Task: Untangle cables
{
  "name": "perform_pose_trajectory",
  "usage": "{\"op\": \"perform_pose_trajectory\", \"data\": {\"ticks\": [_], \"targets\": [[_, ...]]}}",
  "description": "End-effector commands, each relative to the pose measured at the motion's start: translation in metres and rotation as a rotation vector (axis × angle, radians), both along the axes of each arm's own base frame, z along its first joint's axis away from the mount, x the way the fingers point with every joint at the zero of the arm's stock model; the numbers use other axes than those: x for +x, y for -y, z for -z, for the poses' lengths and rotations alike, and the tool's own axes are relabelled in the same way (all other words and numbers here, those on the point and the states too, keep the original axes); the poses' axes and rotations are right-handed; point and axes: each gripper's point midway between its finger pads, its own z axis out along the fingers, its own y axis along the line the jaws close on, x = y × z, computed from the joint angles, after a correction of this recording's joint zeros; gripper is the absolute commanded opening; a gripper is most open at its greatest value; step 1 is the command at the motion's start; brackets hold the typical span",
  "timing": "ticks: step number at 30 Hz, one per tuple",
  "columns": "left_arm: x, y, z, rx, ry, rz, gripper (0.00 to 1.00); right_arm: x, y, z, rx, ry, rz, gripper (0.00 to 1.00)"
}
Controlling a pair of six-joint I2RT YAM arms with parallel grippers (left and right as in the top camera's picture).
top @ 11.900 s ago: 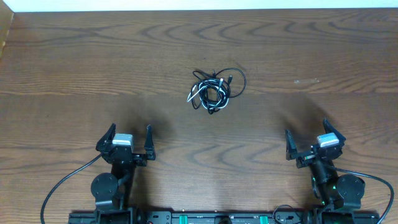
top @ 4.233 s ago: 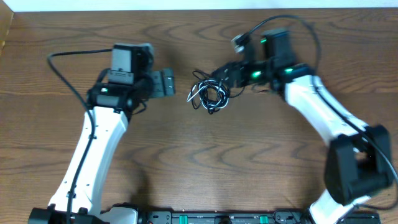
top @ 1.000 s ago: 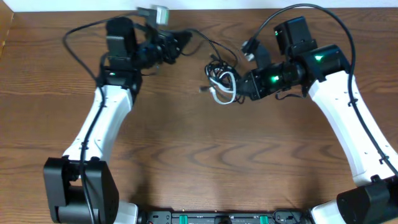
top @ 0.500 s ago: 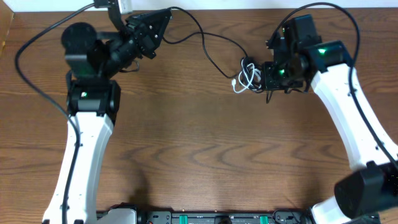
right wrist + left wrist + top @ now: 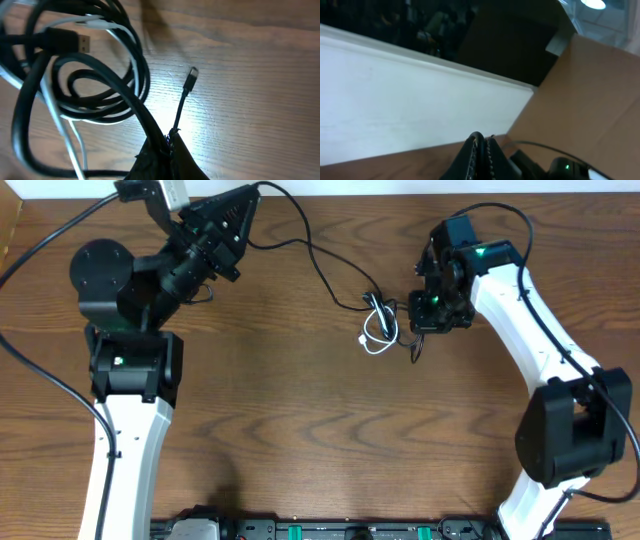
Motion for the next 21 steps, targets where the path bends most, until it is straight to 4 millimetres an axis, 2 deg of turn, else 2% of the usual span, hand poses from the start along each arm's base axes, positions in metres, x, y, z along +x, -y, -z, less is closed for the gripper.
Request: {"op": "perform_pose_trajectory", "data": {"ticks": [1, 4, 6, 9, 11, 14, 17, 18, 21], "targets": [[-0.007, -0.018, -0.029, -0.03, 0.067, -0.1, 0.08, 0.002, 0.008, 0.013, -0.032, -0.026, 0.027, 0.01], [-0.003, -0.035, -0.033, -0.039, 0.076, -0.184, 0.08, 0.003, 0.009, 0.023, -0.037, -0.046, 0.03, 0.01], [0.001, -0.049, -0.029, -0.044, 0.05, -0.243, 0.08, 0.003, 0.01, 0.029, -0.041, -0.062, 0.032, 0.01], [0.008, -0.063, -0.005, -0.031, -0.053, -0.286, 0.08, 0.002, 0.01, 0.037, -0.045, -0.083, 0.033, 0.01], [0.011, -0.063, 0.022, -0.021, -0.17, -0.288, 0.08, 0.001, 0.005, 0.038, -0.012, -0.092, 0.015, 0.02], [0.008, -0.048, 0.058, 0.043, -0.287, -0.213, 0.08, 0.0, -0.013, 0.031, 0.094, -0.083, -0.047, 0.23], [0.004, -0.033, 0.087, 0.105, -0.372, -0.154, 0.08, 0.002, -0.029, 0.019, 0.189, -0.063, -0.098, 0.48], [0.003, -0.03, 0.094, 0.119, -0.394, -0.143, 0.08, 0.004, -0.029, 0.015, 0.194, -0.057, -0.098, 0.52], [0.001, -0.023, 0.107, 0.146, -0.433, -0.121, 0.08, 0.011, -0.031, -0.001, 0.205, -0.028, -0.105, 0.57]]}}
